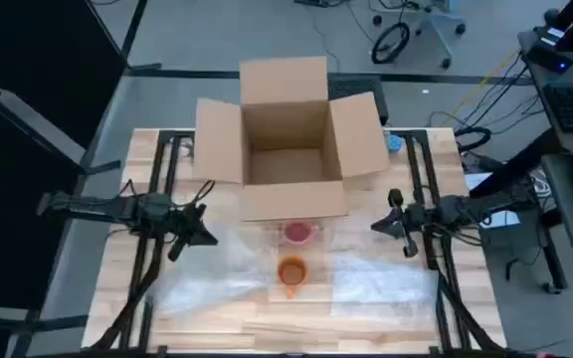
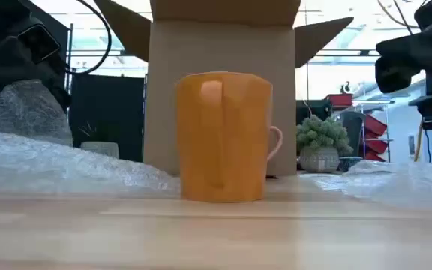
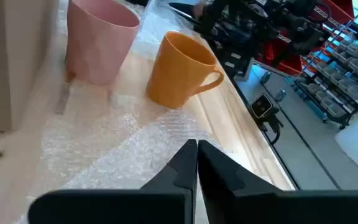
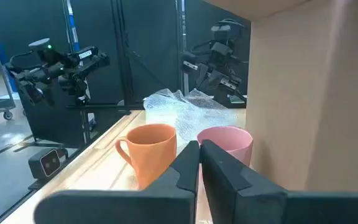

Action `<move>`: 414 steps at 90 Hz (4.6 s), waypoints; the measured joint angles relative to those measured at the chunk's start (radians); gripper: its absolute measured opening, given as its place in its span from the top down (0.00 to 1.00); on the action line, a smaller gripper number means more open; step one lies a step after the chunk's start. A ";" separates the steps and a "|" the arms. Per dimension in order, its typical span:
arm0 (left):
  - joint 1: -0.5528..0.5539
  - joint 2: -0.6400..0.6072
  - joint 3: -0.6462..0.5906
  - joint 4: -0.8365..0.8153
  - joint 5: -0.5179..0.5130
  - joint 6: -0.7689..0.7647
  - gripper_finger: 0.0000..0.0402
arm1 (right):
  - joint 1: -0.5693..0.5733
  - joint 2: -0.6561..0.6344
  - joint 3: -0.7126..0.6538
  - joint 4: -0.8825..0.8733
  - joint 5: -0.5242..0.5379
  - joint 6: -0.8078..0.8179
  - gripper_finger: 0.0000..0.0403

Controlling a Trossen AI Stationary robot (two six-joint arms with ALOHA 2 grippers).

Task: Wrap mug

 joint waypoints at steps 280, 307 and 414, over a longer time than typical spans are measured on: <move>0.000 0.000 0.000 0.000 0.000 0.000 1.00 | 0.000 0.000 0.000 0.000 0.000 0.000 1.00; 0.000 0.000 0.000 0.000 -0.010 0.111 1.00 | 0.000 0.000 0.000 0.070 0.001 0.000 1.00; 0.100 0.007 -0.001 0.122 -0.541 0.232 1.00 | -0.002 0.000 0.019 0.504 0.233 -0.396 1.00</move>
